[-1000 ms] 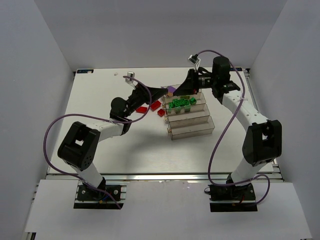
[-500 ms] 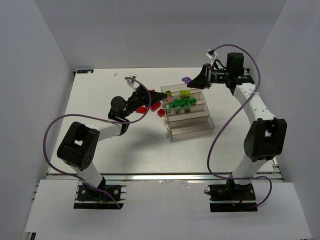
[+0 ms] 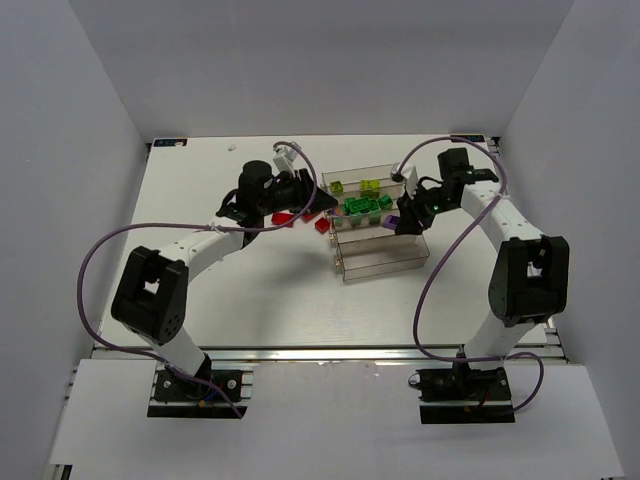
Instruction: Sort the legos into containers by color
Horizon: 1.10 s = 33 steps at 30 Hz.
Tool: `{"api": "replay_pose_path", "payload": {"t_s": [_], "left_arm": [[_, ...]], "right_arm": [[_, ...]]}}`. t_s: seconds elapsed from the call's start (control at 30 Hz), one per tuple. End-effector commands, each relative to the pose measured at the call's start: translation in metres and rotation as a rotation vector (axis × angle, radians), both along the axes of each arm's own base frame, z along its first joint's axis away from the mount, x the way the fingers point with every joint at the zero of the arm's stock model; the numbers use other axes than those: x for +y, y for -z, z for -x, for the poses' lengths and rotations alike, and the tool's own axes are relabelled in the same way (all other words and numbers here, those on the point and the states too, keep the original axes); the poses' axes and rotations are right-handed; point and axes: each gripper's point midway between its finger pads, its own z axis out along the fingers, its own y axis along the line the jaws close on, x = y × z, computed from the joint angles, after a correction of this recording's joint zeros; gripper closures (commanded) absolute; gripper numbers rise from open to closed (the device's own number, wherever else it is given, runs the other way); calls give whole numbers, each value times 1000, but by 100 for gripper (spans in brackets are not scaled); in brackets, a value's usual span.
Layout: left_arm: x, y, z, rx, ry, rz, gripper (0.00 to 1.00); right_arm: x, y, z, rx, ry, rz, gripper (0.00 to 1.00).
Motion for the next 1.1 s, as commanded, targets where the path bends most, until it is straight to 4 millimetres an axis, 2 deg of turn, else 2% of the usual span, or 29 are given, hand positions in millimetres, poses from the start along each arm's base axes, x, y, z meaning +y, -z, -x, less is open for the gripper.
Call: {"api": "replay_pose_path", "payload": {"t_s": [0.0,0.03,0.1,0.13,0.17,0.2,0.23,0.27,0.3,0.37,0.4,0.5,0.53,0.63,0.7,0.73,0.8,1.07], "left_arm": [[-1,14,12,-19,49,-155,84],[-6,16,14,-10,66,-181,84],[-10,33,8,-2,72,-247,84],[-14,25,2,-24,75,-258,84],[-17,31,4,-6,86,-291,84],[-19,43,-2,-6,83,-328,84],[-22,46,-4,-4,89,-345,83],[-27,42,-7,-8,97,-359,83],[-29,53,-13,-7,98,-392,83],[-38,51,-16,-26,119,-422,83],[-40,61,-19,-16,121,-444,83],[-49,62,-24,-27,127,-464,81],[-50,69,-25,-16,130,-472,81],[-56,73,-31,-17,124,-475,80],[-60,71,-34,-22,122,-467,80],[-61,71,-36,-22,121,-460,80],[-67,68,-38,-31,125,-449,80],[-83,73,-40,-25,142,-435,80]], "right_arm": [[-15,-2,-8,-153,-81,95,100],[-15,-1,-13,-175,-81,102,100],[-17,1,-26,-199,-80,125,100],[-17,0,-30,-212,-84,130,100],[-18,4,-35,-210,-84,138,100],[-20,5,-40,-221,-85,154,100],[-19,0,-48,-242,-88,160,100],[-20,6,-51,-235,-94,170,100],[-21,7,-55,-245,-104,188,100],[-21,9,-61,-248,-119,205,100],[-22,11,-62,-252,-123,217,100],[-25,17,-64,-255,-146,243,94],[-25,19,-64,-253,-153,248,88],[-23,22,-58,-231,-166,242,78],[-22,24,-56,-235,-165,236,67],[-21,21,-55,-240,-156,230,52],[-19,20,-54,-241,-147,216,43],[-13,3,-59,-230,-82,167,40]]}}
